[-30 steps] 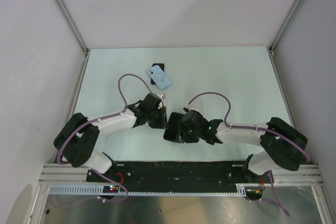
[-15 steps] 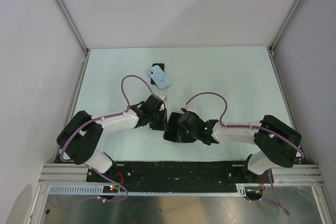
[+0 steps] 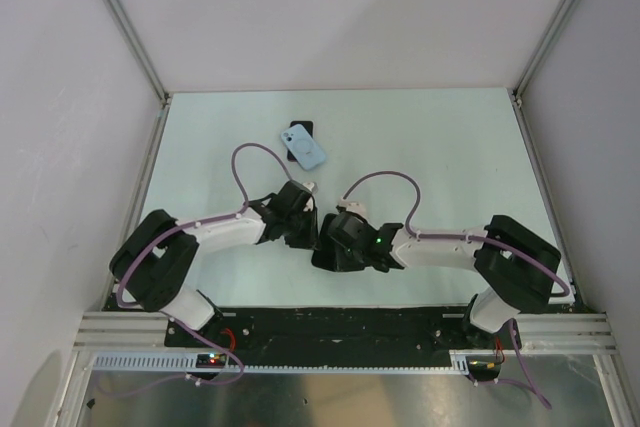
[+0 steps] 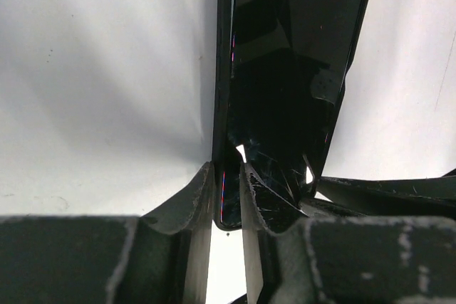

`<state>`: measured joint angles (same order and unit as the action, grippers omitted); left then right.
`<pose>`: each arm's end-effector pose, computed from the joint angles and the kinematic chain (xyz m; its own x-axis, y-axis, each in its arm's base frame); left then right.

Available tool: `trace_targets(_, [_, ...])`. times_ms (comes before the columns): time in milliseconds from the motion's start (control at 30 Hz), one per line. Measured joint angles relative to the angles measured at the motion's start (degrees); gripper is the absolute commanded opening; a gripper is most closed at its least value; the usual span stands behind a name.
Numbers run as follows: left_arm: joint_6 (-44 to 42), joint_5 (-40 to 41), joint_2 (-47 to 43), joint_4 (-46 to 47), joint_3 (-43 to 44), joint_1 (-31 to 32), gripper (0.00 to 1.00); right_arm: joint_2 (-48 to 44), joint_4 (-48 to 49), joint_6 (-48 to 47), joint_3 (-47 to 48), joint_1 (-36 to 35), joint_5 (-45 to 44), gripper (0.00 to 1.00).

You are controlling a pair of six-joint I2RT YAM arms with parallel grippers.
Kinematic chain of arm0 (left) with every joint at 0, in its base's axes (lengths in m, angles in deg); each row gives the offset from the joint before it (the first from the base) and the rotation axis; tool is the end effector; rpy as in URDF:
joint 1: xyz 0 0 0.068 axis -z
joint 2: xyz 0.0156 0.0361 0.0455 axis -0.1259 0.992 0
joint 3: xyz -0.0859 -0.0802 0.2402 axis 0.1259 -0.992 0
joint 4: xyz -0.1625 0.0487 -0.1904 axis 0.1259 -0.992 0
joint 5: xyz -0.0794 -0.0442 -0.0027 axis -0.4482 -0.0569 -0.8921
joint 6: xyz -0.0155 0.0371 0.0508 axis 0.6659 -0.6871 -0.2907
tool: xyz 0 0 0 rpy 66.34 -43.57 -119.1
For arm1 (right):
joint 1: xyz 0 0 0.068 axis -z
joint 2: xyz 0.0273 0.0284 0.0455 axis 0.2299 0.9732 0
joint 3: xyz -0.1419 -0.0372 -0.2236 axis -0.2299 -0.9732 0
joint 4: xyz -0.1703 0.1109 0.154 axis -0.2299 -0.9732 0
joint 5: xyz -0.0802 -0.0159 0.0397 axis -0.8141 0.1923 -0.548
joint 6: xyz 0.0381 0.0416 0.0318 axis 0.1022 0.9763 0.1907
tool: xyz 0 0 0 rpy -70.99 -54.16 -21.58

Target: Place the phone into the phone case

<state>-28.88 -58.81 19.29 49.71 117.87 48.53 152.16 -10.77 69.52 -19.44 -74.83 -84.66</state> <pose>0.2094 -0.1942 0.1410 -0.9382 0.0469 -0.3430 0.1958 0.8889 -0.4141 0.1517 0.2653 0.1408 -0.8952 -0.1119 -0.4314 -0.2598 0.9175 0.3012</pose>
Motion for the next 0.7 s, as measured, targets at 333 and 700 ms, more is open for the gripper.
trace_targets(333, [-0.1, 1.1, 4.1, -0.8, 4.6, -0.1, 0.27, -4.5, -1.2, -4.0, -2.2, 6.8, 0.7, 0.62])
trace_targets(700, [-0.3, 2.3, 12.6, -1.4, 14.3, -2.8, 0.28, -3.7, 4.2, -8.0, -2.3, 23.7, 7.1, 0.59])
